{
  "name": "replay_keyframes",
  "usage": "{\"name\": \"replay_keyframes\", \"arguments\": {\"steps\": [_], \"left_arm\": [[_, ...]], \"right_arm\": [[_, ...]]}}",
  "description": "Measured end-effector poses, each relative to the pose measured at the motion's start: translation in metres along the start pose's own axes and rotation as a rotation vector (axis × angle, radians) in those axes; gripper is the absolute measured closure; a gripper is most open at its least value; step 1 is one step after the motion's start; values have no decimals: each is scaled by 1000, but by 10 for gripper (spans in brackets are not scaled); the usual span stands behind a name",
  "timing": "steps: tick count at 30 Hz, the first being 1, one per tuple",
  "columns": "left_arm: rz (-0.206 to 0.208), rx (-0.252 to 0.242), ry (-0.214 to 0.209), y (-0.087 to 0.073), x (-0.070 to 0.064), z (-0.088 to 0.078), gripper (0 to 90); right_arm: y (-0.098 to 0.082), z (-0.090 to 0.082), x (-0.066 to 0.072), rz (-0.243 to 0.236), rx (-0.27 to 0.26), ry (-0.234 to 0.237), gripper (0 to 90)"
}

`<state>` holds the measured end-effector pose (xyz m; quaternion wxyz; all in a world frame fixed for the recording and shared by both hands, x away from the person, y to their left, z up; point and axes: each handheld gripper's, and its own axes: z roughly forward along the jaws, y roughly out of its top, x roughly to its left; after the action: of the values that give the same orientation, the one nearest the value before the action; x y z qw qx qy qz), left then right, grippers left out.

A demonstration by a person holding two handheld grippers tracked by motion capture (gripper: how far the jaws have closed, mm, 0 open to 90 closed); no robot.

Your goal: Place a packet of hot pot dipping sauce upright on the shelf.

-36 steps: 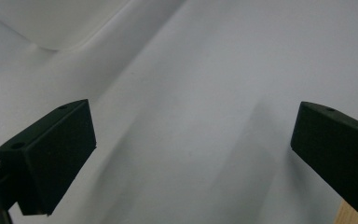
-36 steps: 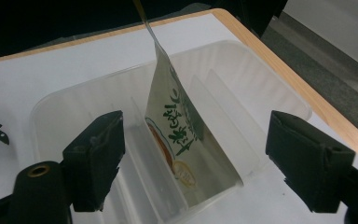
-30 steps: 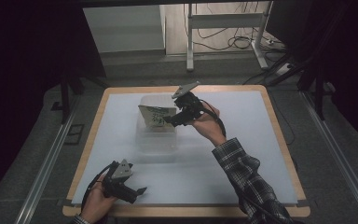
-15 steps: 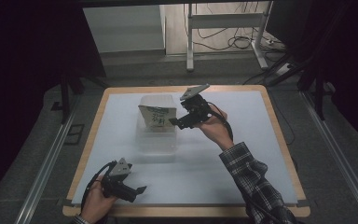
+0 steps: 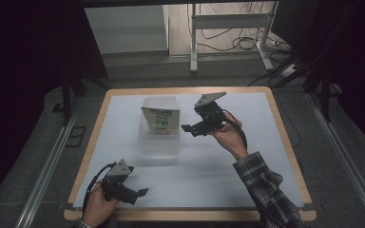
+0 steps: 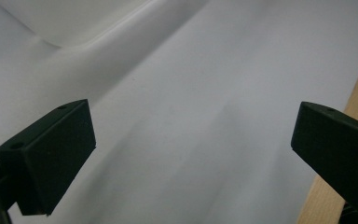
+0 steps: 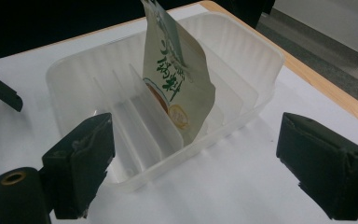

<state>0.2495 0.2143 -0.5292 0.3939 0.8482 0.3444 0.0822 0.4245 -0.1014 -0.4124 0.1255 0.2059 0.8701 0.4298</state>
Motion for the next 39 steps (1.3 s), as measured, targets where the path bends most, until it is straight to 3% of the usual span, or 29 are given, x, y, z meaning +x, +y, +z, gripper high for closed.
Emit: {"name": "replay_keyframes", "arguments": {"steps": [3,8,22,32,39], "left_arm": [[-23,-13,-12,0,0,0,1],[17,19,35,1,-2,1,0],[-1,31,12,2,-5,2,0],[22,43,43,2,-6,2,7],[39,43,61,2,-7,2,12]], "right_arm": [[-6,-3,3,4,-3,8,110],[-12,-6,5,3,-2,16,103],[-34,-21,14,26,-9,15,66],[-45,-30,11,93,-12,25,4],[-49,-36,13,89,-9,5,0]]}}
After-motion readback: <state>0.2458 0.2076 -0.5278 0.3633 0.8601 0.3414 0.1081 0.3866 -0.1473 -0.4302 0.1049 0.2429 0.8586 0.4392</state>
